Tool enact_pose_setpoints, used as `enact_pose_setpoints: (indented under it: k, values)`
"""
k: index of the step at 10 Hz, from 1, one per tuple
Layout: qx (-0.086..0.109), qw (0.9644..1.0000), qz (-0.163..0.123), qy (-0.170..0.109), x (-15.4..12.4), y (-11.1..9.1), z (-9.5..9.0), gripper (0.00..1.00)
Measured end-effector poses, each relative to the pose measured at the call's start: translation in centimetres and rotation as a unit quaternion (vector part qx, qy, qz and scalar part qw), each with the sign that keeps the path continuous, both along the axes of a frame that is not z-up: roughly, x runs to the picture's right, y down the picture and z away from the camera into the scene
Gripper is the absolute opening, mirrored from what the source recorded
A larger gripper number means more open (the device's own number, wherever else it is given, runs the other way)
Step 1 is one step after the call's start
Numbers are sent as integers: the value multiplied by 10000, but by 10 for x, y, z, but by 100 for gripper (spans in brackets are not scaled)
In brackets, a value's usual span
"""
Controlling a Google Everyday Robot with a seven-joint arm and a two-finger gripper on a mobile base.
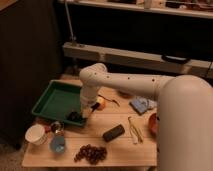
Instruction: Wipe tray with brush
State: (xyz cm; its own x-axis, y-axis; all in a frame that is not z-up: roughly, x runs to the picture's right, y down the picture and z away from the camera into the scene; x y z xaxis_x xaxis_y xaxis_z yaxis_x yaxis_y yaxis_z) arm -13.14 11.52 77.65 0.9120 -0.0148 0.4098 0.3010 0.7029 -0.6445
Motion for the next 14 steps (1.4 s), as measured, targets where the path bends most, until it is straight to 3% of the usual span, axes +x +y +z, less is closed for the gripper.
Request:
enact_pose_setpoints:
  k: [2, 4, 7, 10, 13, 14]
  values:
    - [160, 9998, -38, -95, -31, -18, 6, 14]
    - [377, 9992, -120, -106, -73, -52, 16, 14]
    - [469, 9988, -55, 109, -86, -87, 42, 14]
    - [460, 9980, 210, 368, -62, -103, 57, 14]
    - [478, 9957, 548, 573, -6, -108, 57, 14]
    - [477, 9943, 660, 682, 25, -105, 53, 14]
